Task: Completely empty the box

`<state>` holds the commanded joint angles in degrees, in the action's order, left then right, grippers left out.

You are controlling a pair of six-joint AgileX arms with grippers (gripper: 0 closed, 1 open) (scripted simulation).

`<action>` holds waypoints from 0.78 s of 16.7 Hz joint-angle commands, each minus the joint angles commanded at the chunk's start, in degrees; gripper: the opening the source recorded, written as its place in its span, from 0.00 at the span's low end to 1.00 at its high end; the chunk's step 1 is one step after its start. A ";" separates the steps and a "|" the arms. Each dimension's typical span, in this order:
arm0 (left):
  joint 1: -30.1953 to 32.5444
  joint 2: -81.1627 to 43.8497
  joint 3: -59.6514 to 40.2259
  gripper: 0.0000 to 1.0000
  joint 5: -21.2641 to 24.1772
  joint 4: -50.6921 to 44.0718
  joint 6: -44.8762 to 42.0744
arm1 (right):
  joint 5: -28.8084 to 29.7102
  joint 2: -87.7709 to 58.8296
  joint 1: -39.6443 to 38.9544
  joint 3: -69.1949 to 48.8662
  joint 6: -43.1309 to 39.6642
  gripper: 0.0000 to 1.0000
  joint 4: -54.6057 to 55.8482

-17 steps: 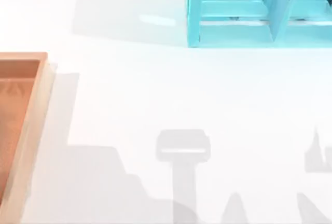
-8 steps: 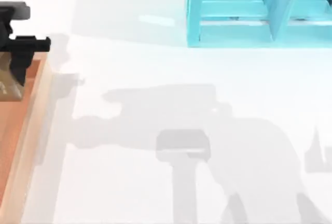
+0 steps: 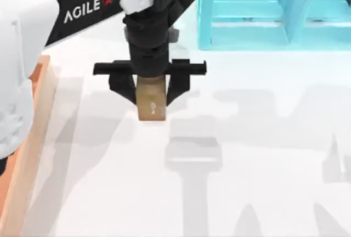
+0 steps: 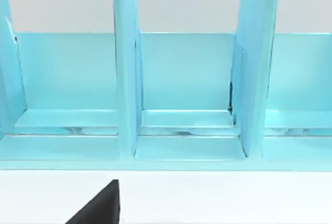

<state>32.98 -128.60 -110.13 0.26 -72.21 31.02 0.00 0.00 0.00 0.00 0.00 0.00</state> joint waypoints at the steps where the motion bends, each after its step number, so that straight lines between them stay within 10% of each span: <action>1: 1.47 -0.91 -0.85 0.00 -0.06 0.45 1.46 | 0.00 0.00 0.00 0.00 0.00 1.00 0.00; 13: 2.42 -2.62 3.99 0.00 -0.09 7.67 2.39 | 0.00 0.00 0.00 0.00 0.00 1.00 0.00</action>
<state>35.40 -131.22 -106.14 0.16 -64.54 33.42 0.00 0.00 0.00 0.00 0.00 0.00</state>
